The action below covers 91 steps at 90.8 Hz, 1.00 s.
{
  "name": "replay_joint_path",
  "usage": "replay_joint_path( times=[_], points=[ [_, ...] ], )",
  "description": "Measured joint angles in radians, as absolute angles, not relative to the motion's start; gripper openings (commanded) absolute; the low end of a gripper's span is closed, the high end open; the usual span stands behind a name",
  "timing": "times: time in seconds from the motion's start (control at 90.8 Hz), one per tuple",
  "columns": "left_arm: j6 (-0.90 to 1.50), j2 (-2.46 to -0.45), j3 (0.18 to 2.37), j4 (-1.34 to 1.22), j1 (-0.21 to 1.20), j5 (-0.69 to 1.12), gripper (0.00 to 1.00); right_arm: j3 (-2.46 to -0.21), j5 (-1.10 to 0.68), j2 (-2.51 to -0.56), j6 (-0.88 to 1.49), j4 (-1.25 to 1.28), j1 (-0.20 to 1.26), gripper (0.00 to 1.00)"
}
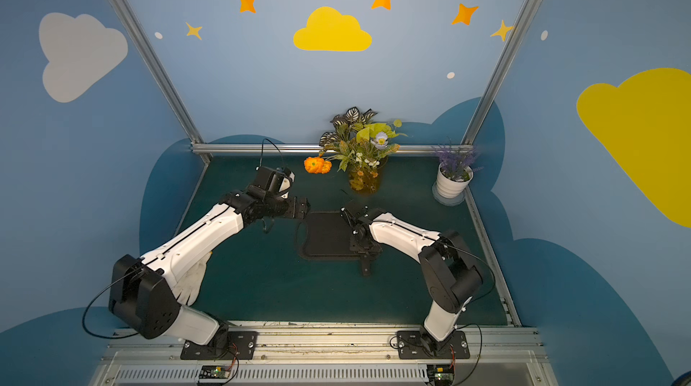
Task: Align the knife with the edge of the cutting board
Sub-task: Place the knife at the edge of the cutting board.
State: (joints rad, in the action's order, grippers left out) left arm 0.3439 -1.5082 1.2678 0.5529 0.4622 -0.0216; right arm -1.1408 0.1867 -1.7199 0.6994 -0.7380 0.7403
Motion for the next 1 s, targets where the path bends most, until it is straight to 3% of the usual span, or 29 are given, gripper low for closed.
replay_joint_path(
  times=[0.947, 1.002],
  points=[
    [0.344, -1.508, 1.268, 0.553, 0.468, -0.022, 1.0, -1.108, 0.183, -1.79, 0.74, -0.694, 0.756, 0.0],
    [0.344, -1.508, 1.268, 0.553, 0.468, -0.022, 1.0, -1.108, 0.183, -1.79, 0.741, -0.693, 0.756, 0.04]
  ],
)
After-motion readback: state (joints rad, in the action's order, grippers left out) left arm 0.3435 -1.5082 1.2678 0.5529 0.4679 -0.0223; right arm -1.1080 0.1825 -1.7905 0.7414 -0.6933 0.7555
